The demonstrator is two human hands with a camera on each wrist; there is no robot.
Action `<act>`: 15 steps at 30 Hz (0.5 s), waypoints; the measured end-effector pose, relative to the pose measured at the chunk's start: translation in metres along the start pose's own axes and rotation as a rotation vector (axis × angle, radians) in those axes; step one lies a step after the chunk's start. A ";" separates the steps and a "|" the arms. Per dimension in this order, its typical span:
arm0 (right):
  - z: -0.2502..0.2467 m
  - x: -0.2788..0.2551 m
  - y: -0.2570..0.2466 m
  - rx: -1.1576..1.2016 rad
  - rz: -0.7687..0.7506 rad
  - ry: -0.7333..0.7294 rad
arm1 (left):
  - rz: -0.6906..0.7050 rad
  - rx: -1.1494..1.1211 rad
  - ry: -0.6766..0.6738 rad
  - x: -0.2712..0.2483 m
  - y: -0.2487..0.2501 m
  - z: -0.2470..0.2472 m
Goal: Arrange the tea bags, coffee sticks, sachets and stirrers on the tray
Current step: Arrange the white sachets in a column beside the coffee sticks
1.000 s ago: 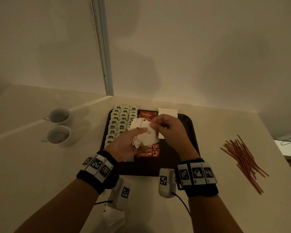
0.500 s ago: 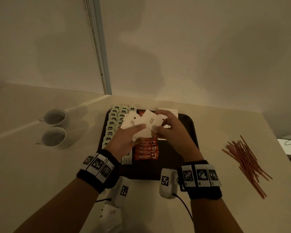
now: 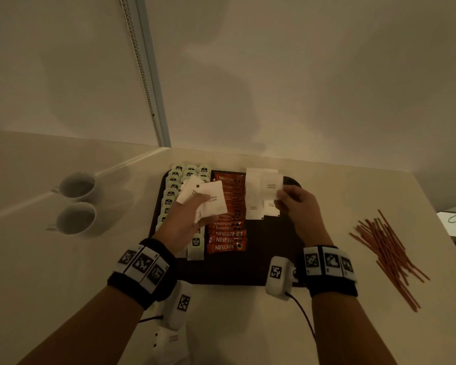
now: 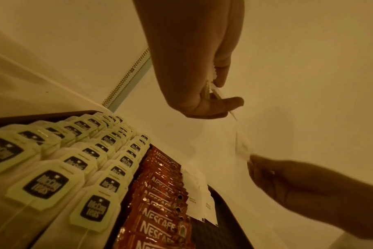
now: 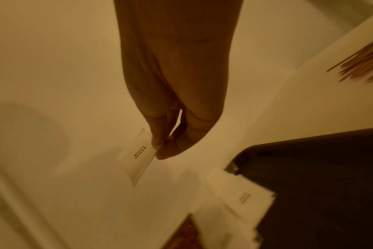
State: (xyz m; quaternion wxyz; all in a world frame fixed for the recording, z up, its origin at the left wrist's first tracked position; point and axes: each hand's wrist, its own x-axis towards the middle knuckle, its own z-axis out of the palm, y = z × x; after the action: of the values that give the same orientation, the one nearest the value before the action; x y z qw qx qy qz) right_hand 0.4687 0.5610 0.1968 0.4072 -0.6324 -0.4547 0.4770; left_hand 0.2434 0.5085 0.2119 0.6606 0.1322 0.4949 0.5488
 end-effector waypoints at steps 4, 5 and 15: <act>-0.015 0.034 0.043 -0.307 0.121 0.114 | 0.030 0.004 0.016 0.002 0.002 -0.005; -0.017 0.041 0.055 -0.383 0.153 0.105 | 0.034 0.009 0.025 0.003 0.002 -0.006; -0.009 0.062 0.093 -0.536 0.239 0.045 | 0.055 0.009 0.064 0.007 0.004 -0.012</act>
State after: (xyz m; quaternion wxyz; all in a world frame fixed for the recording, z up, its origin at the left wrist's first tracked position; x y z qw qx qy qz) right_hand 0.5027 0.5964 0.0962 0.1766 -0.7769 -0.4774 0.3706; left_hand 0.2310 0.5118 0.2056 0.6285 0.1314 0.5144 0.5684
